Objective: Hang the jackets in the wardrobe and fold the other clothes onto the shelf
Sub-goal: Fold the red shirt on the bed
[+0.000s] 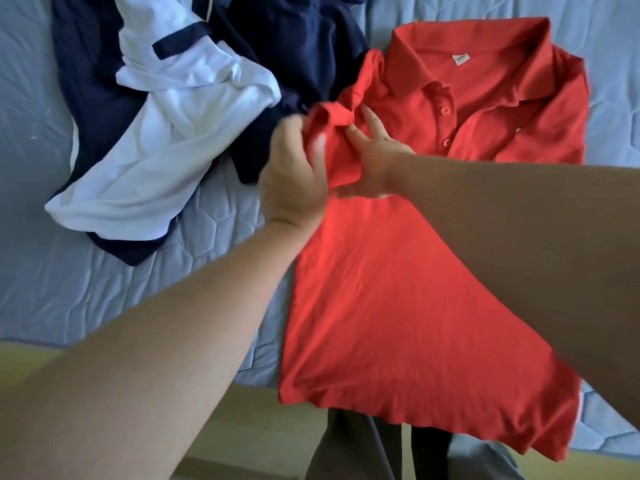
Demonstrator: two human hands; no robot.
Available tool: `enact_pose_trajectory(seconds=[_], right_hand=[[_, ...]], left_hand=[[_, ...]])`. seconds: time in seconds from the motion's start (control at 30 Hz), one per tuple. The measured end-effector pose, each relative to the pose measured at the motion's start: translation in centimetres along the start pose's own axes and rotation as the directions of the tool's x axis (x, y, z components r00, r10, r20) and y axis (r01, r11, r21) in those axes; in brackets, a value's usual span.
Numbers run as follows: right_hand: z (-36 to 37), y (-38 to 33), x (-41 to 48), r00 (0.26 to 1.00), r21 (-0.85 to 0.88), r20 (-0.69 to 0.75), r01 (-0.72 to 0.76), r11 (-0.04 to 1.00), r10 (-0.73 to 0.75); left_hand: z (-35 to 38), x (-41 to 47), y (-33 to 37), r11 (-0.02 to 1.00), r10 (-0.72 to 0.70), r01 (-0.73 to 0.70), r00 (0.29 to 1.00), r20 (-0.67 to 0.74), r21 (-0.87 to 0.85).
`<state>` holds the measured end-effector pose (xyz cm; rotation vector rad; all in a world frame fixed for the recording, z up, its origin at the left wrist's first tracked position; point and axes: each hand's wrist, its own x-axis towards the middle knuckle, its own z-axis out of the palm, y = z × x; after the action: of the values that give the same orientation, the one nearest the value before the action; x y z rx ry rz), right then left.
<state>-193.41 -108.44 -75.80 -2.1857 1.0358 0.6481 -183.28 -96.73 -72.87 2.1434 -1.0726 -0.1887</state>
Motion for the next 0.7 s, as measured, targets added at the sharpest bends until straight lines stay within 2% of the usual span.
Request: enact_pose_trajectory(seconds=[0.1,0.2,0.27,0.3,0.33,0.4,0.47,0.5,0.57,0.6,0.7], right_hand=[[-0.4,3.6,-2.5,0.971,0.058,-0.187,0.16,0.986,-0.146],[-0.4,7.1,-5.4,0.893,0.031,-0.443,0.102,0.994,-0.078],[-0.6,9.3,-6.9,0.854,0.039,-0.52,0.045,0.998,-0.018],[-0.9,10.5,-7.5,0.837,0.041,-0.547,0.018,0.999,0.007],[-1.2,11.7,-7.9,0.815,0.046,-0.578,-0.012,0.999,0.036],[-2.2,13.8,-8.1,0.741,0.084,-0.659,-0.103,0.991,0.133],[-3.1,15.9,-7.6,0.64,0.201,-0.699,-0.254,0.946,0.32],[-3.5,16.8,-7.1,0.589,0.284,-0.687,-0.32,0.904,0.425],[-4.4,18.5,-6.1,0.527,0.452,-0.613,-0.378,0.808,0.589],[-4.9,19.3,-5.5,0.53,0.529,-0.547,-0.381,0.758,0.648],[-6.6,21.2,-4.0,0.638,0.64,-0.301,-0.416,0.646,0.709]], left_hand=[[0.5,-3.5,1.2,0.991,0.112,-0.127,0.95,0.293,0.031],[2.2,-5.3,2.4,0.925,0.079,-0.27,0.824,0.561,0.267],[3.4,-5.1,3.1,0.826,0.014,-0.393,0.732,0.681,0.405],[3.9,-4.6,3.5,0.804,-0.012,-0.402,0.726,0.687,0.439],[4.4,-3.9,4.0,0.809,-0.01,-0.377,0.758,0.652,0.451],[5.4,-1.5,5.1,0.858,0.016,-0.264,0.871,0.491,0.44],[6.4,1.6,6.2,0.897,-0.023,-0.124,0.946,0.324,0.424],[6.9,3.2,6.5,0.896,-0.064,-0.064,0.961,0.269,0.44],[8.0,6.0,6.8,0.863,-0.16,0.005,0.951,0.264,0.506],[8.5,7.3,6.9,0.844,-0.207,0.019,0.933,0.293,0.536],[9.6,10.2,7.4,0.828,-0.344,0.096,0.866,0.364,0.553]])
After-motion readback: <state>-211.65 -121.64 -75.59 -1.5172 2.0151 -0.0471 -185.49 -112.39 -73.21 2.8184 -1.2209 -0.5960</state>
